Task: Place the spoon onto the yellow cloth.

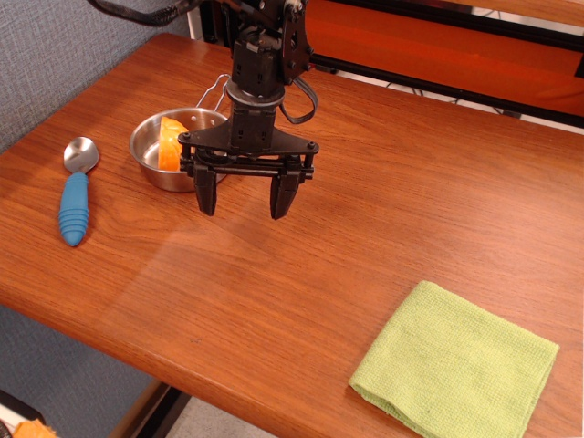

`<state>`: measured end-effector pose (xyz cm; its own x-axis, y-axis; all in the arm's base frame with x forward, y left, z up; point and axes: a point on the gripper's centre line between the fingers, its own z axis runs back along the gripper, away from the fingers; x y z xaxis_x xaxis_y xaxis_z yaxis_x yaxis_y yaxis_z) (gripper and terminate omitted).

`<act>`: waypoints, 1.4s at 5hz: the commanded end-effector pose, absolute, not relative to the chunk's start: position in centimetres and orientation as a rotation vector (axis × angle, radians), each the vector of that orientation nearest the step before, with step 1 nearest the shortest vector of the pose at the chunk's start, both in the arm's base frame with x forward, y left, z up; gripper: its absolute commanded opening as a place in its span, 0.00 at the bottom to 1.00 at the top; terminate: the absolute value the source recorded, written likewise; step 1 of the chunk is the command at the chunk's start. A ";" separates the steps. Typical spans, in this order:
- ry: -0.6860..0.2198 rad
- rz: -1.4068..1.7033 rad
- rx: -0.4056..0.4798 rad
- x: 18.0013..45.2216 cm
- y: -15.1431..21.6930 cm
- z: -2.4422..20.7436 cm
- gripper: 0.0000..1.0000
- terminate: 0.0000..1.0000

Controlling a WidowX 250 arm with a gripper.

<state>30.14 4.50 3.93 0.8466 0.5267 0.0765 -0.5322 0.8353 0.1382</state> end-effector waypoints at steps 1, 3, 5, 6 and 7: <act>-0.036 0.561 0.157 30.1 4.5 3.9 1.00 0.00; -0.050 0.468 0.205 28.3 5.6 4.7 1.00 0.00; -0.018 0.572 0.215 25.1 10.1 5.8 1.00 0.00; 0.017 0.632 0.243 24.8 13.1 5.6 1.00 0.00; 0.011 0.603 0.246 24.8 16.8 4.8 1.00 0.00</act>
